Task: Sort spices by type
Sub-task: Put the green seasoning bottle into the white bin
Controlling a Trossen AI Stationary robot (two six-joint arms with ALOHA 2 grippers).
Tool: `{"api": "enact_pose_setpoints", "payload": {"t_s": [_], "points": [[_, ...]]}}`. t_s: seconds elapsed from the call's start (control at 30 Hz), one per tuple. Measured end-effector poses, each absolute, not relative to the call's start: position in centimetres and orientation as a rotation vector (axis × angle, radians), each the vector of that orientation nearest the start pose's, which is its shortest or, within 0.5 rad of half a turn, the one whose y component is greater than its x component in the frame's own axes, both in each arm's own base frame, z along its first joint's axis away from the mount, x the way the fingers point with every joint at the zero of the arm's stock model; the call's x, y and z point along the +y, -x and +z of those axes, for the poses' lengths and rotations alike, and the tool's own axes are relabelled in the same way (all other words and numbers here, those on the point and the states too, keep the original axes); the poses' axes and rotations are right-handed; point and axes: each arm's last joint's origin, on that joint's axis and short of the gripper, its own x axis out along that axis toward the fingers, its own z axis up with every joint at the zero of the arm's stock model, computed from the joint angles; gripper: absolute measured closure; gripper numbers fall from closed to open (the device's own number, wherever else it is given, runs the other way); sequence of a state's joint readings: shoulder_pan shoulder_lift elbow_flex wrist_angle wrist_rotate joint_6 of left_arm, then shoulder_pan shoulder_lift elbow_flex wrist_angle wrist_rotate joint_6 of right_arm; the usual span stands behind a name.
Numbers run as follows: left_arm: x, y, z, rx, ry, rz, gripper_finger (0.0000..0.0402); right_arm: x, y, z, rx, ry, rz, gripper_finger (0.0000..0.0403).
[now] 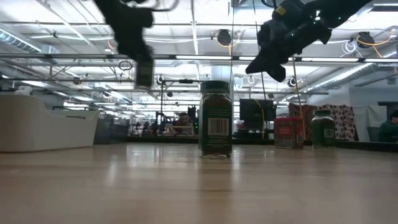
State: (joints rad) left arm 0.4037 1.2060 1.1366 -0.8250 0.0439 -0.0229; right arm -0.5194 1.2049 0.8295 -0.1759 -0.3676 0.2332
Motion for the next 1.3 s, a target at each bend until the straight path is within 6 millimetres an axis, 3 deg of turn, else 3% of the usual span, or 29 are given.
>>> {"api": "enact_pose_setpoints", "payload": {"t_s": [0.27, 0.5, 0.67, 0.83, 1.3], "points": [[4.3, -12.4, 29.8, 0.751, 0.403, 0.332, 0.0197, -7.0, -25.7, 28.0, 0.340, -0.522, -0.179, 0.0403], [2.3, -7.3, 29.3, 0.684, 0.415, 0.350, 0.0197, -2.8, -27.2, 28.5, 0.252, -0.566, -0.192, 0.0403], [1.9, -6.2, 28.7, 0.709, 0.397, 0.352, 0.0197, -0.5, -27.8, 27.7, 0.265, -0.589, -0.242, 0.0403], [2.1, -6.1, 28.4, 0.768, 0.326, 0.405, 0.0197, 0.3, -28.8, 27.2, 0.230, -0.603, -0.244, 0.0403], [2.2, -5.1, 27.3, 0.856, 0.608, 0.716, 0.0197, 1.0, -31.0, 24.7, 0.255, -0.601, -0.228, 0.0403]]}}
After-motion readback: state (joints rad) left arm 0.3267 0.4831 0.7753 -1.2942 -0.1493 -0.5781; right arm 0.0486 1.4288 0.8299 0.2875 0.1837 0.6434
